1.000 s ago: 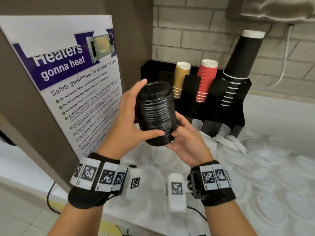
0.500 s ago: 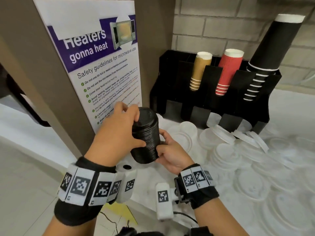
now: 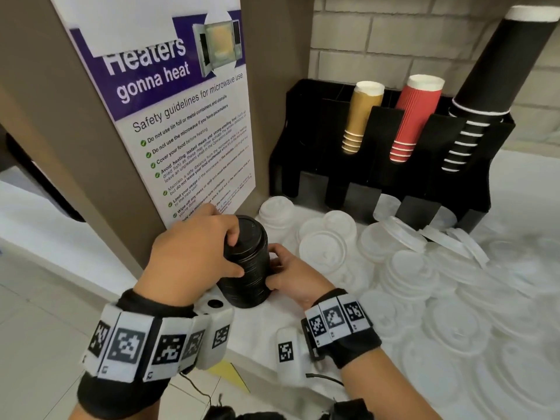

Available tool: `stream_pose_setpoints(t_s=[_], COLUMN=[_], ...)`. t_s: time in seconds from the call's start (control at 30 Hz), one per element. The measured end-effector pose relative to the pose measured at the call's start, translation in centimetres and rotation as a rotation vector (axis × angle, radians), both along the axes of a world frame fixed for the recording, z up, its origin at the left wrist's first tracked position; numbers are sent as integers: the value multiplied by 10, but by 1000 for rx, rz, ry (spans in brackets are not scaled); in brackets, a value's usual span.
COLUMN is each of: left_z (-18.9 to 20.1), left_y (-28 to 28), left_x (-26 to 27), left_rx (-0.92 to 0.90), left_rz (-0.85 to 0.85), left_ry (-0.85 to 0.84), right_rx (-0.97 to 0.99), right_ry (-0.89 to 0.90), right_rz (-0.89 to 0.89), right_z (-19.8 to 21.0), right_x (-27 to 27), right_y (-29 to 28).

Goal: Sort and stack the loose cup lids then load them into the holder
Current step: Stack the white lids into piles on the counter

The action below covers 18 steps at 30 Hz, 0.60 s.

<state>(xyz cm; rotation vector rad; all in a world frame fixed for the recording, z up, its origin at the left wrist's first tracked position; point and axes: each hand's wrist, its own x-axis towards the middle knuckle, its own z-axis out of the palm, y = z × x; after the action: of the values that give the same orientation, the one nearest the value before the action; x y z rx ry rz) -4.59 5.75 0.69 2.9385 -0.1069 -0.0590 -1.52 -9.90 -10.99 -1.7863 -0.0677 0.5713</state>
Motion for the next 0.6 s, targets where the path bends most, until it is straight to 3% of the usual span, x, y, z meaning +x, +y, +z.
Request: stream_pose_setpoints(t_s=[0.07,0.13,0.37,0.6], left_z=[0,1,1,4], left_y=[1,2,0,-1], left_x=[0,-1,-1,2], left_rx=[14,19,26,35], left_rz=[-3,-8,0,-13], left_ry=[14,20,20,53], right_rx=[-180,-233,-112,-162], right_ry=[-85,-117,36,22], right_rz=[34,18,17,65], right_z=[4,7,12,32], right_x=[3,5,2,-7], right_y=[-4,-6,-6,-11])
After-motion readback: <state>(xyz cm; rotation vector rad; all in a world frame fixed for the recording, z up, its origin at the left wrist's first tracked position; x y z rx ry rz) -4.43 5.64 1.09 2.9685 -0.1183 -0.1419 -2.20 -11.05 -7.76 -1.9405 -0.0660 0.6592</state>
